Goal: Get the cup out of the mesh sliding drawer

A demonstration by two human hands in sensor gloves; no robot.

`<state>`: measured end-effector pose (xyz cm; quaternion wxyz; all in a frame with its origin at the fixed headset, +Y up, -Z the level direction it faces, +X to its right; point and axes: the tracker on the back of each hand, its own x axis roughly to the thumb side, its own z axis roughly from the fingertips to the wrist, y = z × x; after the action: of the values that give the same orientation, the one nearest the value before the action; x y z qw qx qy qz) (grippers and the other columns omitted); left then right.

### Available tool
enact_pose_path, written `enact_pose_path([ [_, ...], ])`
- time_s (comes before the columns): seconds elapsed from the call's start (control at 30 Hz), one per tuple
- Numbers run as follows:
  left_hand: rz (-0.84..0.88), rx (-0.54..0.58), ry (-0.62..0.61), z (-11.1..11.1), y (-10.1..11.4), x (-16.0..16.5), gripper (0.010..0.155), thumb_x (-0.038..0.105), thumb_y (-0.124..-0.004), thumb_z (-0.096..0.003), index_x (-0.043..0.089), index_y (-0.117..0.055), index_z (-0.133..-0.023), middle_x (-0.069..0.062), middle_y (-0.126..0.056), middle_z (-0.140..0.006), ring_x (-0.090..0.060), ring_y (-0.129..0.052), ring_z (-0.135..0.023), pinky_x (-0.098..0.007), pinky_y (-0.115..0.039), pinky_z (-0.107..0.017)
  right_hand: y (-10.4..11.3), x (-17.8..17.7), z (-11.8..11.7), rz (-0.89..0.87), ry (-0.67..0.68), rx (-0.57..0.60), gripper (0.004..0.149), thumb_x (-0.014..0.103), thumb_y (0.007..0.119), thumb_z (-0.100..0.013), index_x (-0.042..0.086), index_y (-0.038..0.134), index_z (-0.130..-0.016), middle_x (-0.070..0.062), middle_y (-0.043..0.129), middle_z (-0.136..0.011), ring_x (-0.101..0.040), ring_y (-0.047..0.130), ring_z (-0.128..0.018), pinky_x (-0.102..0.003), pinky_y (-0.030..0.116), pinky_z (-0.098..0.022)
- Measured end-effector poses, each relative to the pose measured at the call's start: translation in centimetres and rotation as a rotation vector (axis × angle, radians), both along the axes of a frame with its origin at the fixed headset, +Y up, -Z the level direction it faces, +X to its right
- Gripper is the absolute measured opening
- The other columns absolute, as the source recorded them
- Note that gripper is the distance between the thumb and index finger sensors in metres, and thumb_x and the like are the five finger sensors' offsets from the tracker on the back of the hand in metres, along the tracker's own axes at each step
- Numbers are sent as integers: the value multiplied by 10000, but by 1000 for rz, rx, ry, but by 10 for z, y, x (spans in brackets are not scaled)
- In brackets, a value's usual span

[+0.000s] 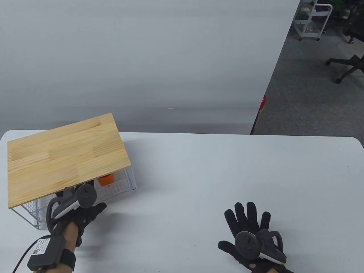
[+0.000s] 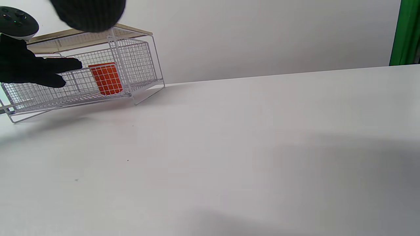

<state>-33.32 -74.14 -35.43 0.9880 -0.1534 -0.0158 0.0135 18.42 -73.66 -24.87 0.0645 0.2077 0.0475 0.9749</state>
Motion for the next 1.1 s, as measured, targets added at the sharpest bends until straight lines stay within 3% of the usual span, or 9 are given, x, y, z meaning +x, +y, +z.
enact_pose_path([
  [0.07, -1, 9, 8, -3, -1, -1, 945, 597, -636, -570, 97, -101, -1167, -314, -75, -1213, -691, -15, -1018, -874, -164, -618, 0, 0, 0, 0, -1, -2, 914, 671, 587, -488, 136, 205, -1123, -314, 133, -1179, -622, 22, -974, -862, 77, -545],
  [0.17, -16, 24, 26, -7, -1, -2, 839, 563, -669, -579, 142, -287, -1197, -267, -373, -1268, -681, -297, -1126, -889, -376, -658, 0, 1, 0, -5, 1, -7, 918, 668, 591, -488, 132, 196, -1120, -313, 133, -1178, -624, 27, -975, -863, 80, -546],
  [0.27, -33, 31, 48, -10, -2, -2, 741, 495, -697, -599, 163, -391, -1187, -235, -512, -1247, -651, -503, -1137, -866, -483, -672, -1, 1, -1, 1, 1, -13, 917, 667, 592, -488, 134, 196, -1120, -314, 132, -1178, -624, 26, -975, -862, 80, -547],
  [0.4, -113, 99, 74, -12, -5, 2, 648, 433, -751, -600, 180, -499, -1141, -192, -661, -1182, -592, -746, -1069, -814, -609, -668, -3, 1, -2, 12, 1, -24, 916, 666, 593, -491, 132, 195, -1119, -313, 130, -1177, -625, 27, -974, -863, 85, -549],
  [0.57, -148, 245, 106, -13, -5, 2, 402, 313, -815, -604, 193, -751, -982, -63, -930, -1003, -438, -1012, -902, -714, -788, -615, -2, 1, -1, 18, -1, -28, 913, 662, 599, -492, 133, 197, -1119, -314, 132, -1176, -623, 29, -975, -862, 89, -552],
  [0.73, -163, 268, 110, -16, -3, 3, 320, 284, -848, -567, 201, -847, -876, -33, -1028, -867, -348, -1102, -782, -659, -874, -574, -2, 1, -1, 16, -2, -30, 913, 663, 596, -492, 131, 200, -1119, -315, 137, -1177, -624, 33, -976, -863, 95, -555],
  [1.1, -200, 340, 29, -10, -4, 2, 316, 273, -864, -529, 192, -890, -833, -36, -1073, -800, -317, -1159, -701, -595, -965, -505, 0, 2, 0, 8, -11, -31, 907, 659, 598, -492, 131, 212, -1120, -315, 142, -1177, -623, 38, -978, -862, 98, -558],
])
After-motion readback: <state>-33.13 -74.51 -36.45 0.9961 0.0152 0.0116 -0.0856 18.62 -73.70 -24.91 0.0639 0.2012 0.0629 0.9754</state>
